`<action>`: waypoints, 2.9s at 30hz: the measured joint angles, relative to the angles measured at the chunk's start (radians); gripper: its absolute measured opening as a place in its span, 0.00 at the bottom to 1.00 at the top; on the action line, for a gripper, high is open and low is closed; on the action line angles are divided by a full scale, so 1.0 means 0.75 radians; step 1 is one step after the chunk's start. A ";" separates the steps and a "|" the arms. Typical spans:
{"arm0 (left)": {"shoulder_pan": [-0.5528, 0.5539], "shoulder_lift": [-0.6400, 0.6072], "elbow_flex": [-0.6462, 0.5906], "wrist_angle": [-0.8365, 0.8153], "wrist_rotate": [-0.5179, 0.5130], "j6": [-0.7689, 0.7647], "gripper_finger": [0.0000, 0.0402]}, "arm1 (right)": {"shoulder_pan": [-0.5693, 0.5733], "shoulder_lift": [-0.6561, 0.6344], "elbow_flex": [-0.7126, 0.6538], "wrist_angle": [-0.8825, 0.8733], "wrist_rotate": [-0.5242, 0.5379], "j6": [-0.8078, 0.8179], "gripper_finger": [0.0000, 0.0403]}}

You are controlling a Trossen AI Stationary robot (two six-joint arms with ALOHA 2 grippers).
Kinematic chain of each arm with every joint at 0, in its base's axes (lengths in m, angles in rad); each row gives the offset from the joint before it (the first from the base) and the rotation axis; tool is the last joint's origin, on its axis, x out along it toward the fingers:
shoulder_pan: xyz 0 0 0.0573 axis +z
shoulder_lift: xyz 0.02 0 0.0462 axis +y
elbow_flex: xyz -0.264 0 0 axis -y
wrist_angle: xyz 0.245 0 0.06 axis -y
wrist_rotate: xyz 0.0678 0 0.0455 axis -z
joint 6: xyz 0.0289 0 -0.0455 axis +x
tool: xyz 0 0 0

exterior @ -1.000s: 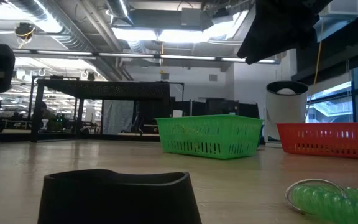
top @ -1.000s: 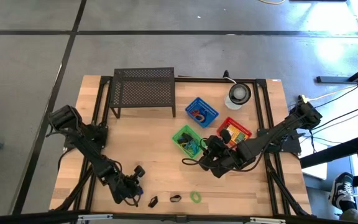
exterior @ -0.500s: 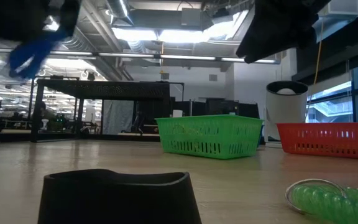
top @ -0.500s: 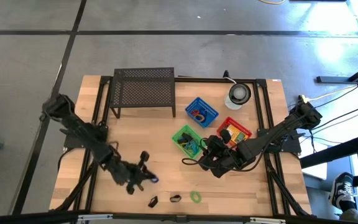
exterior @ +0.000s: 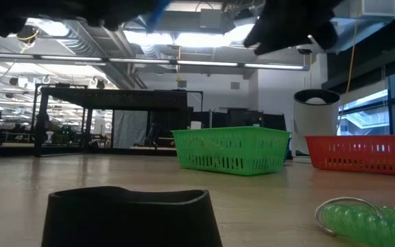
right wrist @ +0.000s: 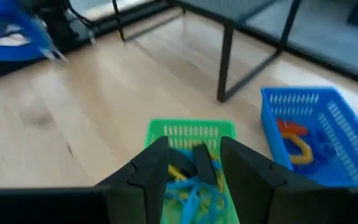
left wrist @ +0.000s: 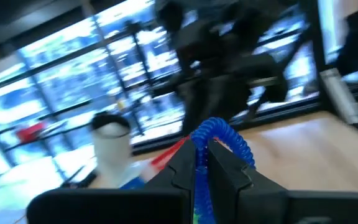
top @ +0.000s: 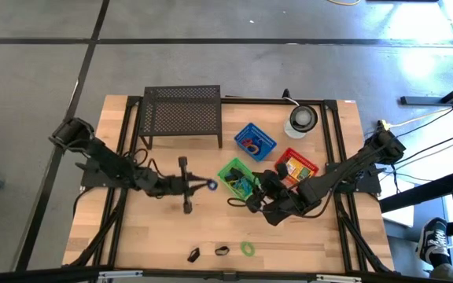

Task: Pick & Place Office Desk Supplies
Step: Put the blue spring keychain into the blue basket

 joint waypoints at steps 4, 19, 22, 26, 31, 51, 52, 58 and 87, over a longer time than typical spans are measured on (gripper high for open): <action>0.063 0.020 0.034 0.009 -0.096 -0.004 0.05 | -0.006 0.064 0.000 0.278 0.008 -0.277 0.36; 0.076 0.029 0.047 -0.001 -0.050 -0.076 0.05 | -0.122 0.233 0.000 0.948 -0.369 -0.836 0.37; 0.077 0.029 0.047 -0.001 0.023 -0.088 0.05 | -0.124 0.233 0.000 0.998 -0.367 -0.887 0.37; 0.077 0.029 0.047 -0.001 0.034 -0.088 0.05 | -0.123 0.234 0.000 1.090 -0.367 -0.966 0.37; 0.077 0.029 0.047 -0.001 0.034 -0.089 0.05 | -0.128 0.234 0.000 1.173 -0.364 -0.999 0.37; 0.077 0.028 0.047 -0.001 0.034 -0.089 0.05 | -0.168 0.234 0.000 1.198 -0.364 -0.846 0.16; 0.077 0.028 0.048 -0.001 0.034 -0.089 0.05 | -0.168 0.234 0.000 1.196 -0.364 -0.846 0.12; 0.077 0.028 0.048 -0.001 0.102 -0.102 0.05 | -0.168 0.234 0.000 1.191 -0.364 -0.843 0.06; 0.077 0.027 0.048 0.002 -0.038 -0.347 0.50 | -0.369 -0.042 0.003 0.082 0.013 -0.393 0.04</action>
